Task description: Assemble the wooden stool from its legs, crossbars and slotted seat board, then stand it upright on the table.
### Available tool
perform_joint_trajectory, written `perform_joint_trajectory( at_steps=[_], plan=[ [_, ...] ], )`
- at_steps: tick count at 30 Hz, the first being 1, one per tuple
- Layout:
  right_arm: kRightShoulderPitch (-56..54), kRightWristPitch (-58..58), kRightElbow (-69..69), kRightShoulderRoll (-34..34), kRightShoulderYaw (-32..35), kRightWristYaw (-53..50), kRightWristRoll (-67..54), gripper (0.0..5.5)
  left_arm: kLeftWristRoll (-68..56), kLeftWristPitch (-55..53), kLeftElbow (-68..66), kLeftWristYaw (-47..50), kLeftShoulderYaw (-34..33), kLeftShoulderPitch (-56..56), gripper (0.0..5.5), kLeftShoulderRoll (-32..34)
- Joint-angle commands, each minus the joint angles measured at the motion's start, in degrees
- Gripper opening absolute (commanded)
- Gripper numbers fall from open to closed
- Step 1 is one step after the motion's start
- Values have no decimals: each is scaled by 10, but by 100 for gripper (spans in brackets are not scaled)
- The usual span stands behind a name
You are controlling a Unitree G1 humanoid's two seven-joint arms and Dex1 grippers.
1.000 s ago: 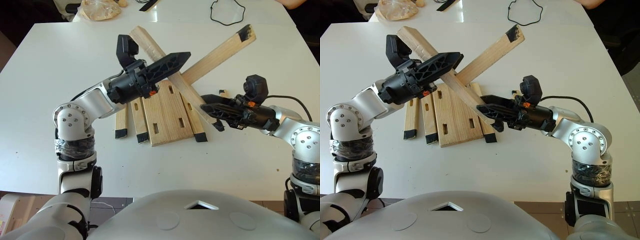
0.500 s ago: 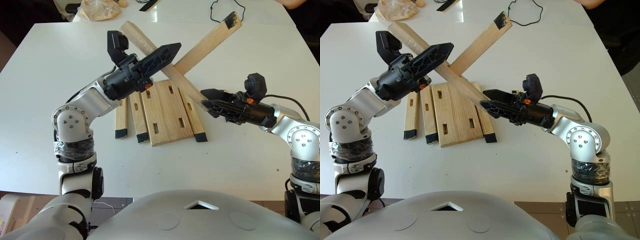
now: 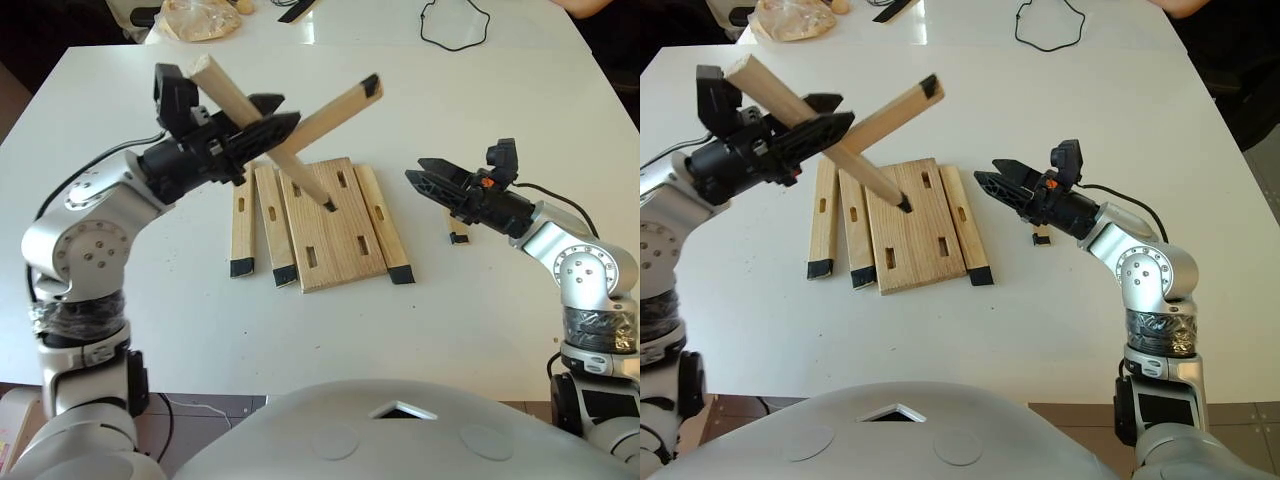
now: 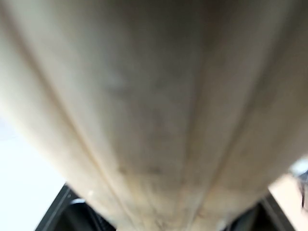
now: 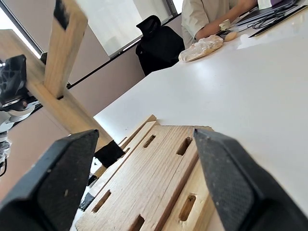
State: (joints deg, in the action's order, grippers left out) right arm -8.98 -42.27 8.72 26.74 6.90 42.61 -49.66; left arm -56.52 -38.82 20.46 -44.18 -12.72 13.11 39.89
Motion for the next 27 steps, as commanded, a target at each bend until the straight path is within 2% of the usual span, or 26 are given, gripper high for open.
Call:
perform_joint_trajectory(
  at_steps=[1,11,18,27],
  plan=[
    [-4,13,-4,-9,4,-8,16,362,-9,-12,25,-44,-22,-27,209,32],
    [3,26,-15,1,10,13,38,362,18,-27,41,-78,7,-79,209,38],
    [-7,25,-23,8,6,26,45,362,63,-1,24,-85,40,-82,209,21],
    [6,23,-13,7,4,30,52,362,169,78,4,-122,78,-85,208,55]
  ],
)
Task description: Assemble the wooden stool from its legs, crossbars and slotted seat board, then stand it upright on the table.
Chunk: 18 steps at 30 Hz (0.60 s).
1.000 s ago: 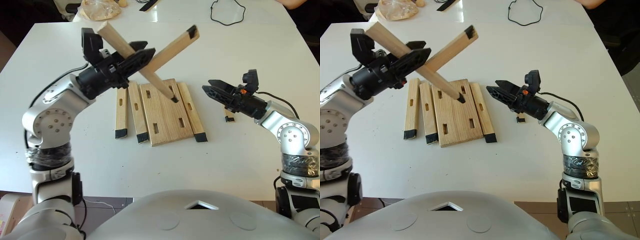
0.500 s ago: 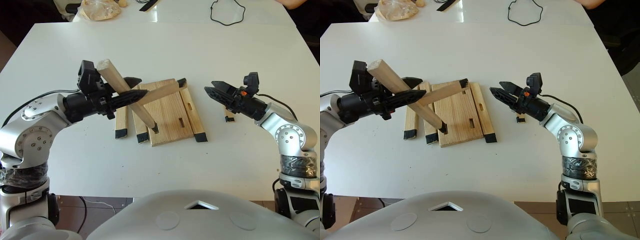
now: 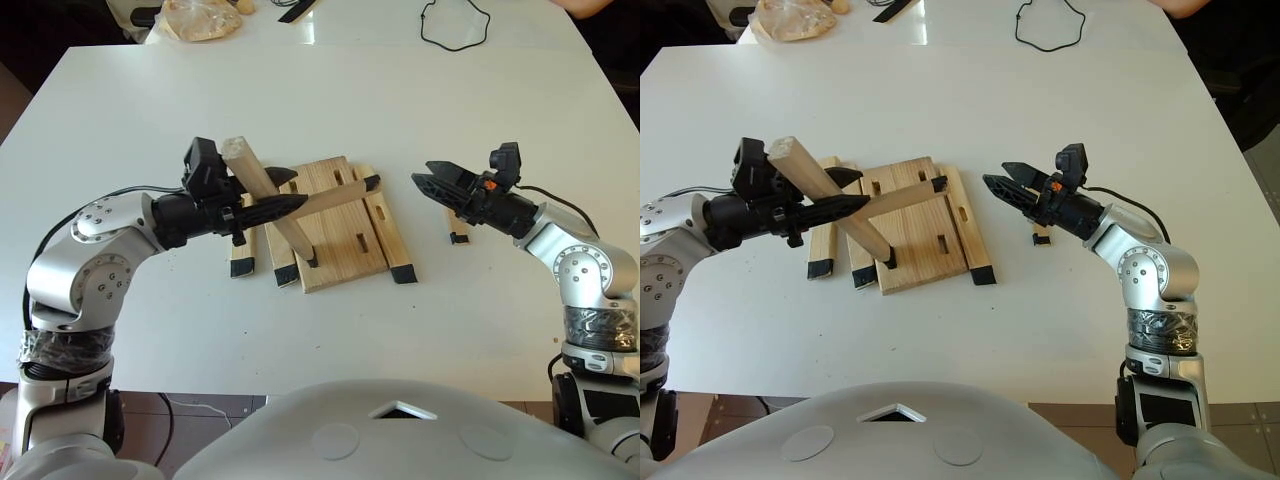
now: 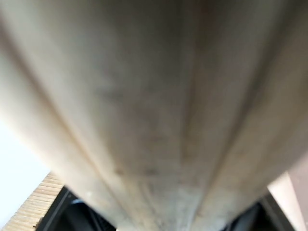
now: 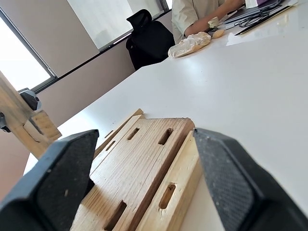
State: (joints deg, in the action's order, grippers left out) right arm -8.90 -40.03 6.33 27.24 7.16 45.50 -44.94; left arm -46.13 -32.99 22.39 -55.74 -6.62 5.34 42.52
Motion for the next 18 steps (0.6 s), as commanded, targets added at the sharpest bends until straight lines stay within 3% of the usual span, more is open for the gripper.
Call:
perform_joint_trajectory(
  at_steps=[1,10,18],
  plan=[
    [8,1,13,1,-1,1,6,362,80,31,-15,-8,23,-7,208,32],
    [27,6,29,-16,-15,-11,15,362,202,135,-2,-9,132,-79,205,28],
    [33,7,35,-21,-30,-13,28,362,213,199,-34,-44,166,-91,204,44]
  ],
)
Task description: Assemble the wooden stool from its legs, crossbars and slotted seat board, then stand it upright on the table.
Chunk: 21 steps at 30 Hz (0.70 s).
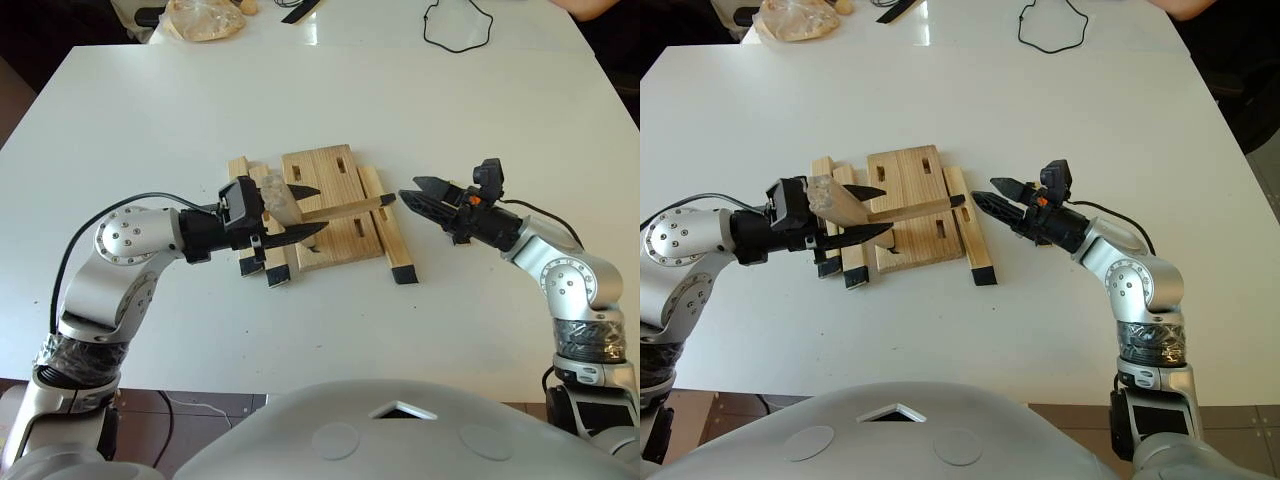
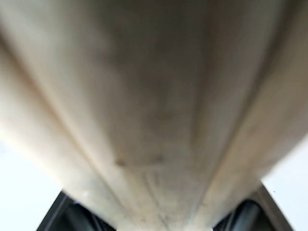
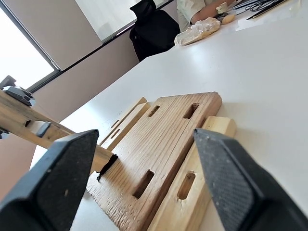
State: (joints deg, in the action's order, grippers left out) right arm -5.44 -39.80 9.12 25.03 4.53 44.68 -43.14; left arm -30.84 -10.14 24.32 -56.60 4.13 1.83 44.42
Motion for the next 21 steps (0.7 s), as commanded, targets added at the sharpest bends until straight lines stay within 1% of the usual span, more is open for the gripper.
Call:
perform_joint_trajectory(
  at_steps=[1,7,10,12,15,17,19,21],
  plan=[
    [-1,5,6,-1,-4,-6,14,362,58,-23,-59,-43,58,-57,204,30],
    [10,18,5,-21,-1,-25,21,362,30,-3,-87,-118,55,-48,204,64],
    [11,24,4,-33,3,-39,23,362,38,14,-127,-138,55,-30,204,74],
    [14,28,3,-37,4,-44,26,362,51,32,-157,-152,61,-21,204,76],
    [22,31,7,-42,1,-49,28,362,48,40,-160,-169,72,-17,204,73],
    [26,32,9,-44,-1,-50,30,362,51,47,-158,-159,78,-14,204,60],
    [25,33,7,-45,-2,-51,31,362,64,50,-160,-120,72,-15,204,44],
    [23,37,5,-47,2,-53,33,362,60,32,-155,-98,64,-18,204,49]
  ],
)
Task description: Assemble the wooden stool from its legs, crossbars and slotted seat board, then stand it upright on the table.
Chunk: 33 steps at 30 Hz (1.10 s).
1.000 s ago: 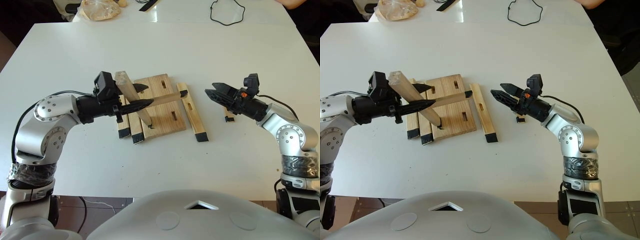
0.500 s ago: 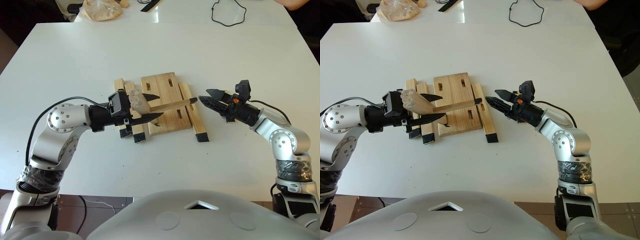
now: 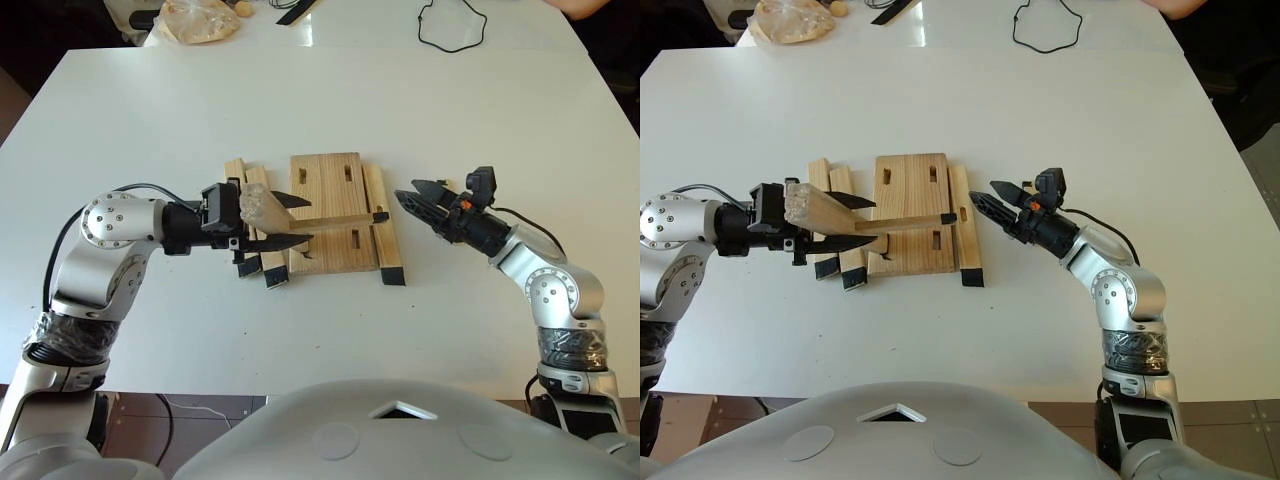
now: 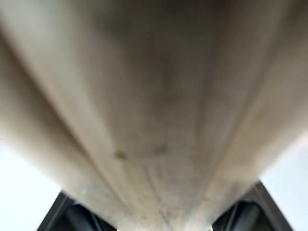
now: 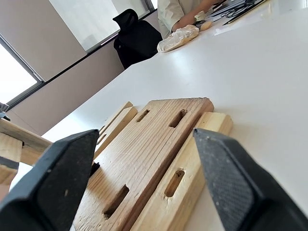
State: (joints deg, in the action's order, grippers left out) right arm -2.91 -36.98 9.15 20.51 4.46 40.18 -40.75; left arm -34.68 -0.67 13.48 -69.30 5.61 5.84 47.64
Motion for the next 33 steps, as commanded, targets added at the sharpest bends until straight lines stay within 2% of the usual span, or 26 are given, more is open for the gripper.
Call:
perform_joint_trajectory(
  at_steps=[1,4,7,14,19,27,33],
  plan=[
    [-2,11,4,-2,5,-9,10,362,93,-71,-43,36,43,-59,241,21],
    [4,15,6,-4,8,-13,11,362,92,-86,-35,46,21,-58,288,30],
    [16,18,14,-11,11,-20,7,362,108,-82,-34,55,-8,-67,312,31],
    [43,25,28,-25,9,-33,9,362,108,-89,-4,57,-50,-135,312,38],
    [43,24,22,-18,18,-36,8,362,109,-107,8,106,-84,-150,312,20],
    [43,26,17,-21,28,-42,9,362,94,-230,39,398,-166,-134,312,-147],
    [47,28,14,-27,30,-53,10,362,140,-271,59,524,-127,-164,312,-245]
  ],
)
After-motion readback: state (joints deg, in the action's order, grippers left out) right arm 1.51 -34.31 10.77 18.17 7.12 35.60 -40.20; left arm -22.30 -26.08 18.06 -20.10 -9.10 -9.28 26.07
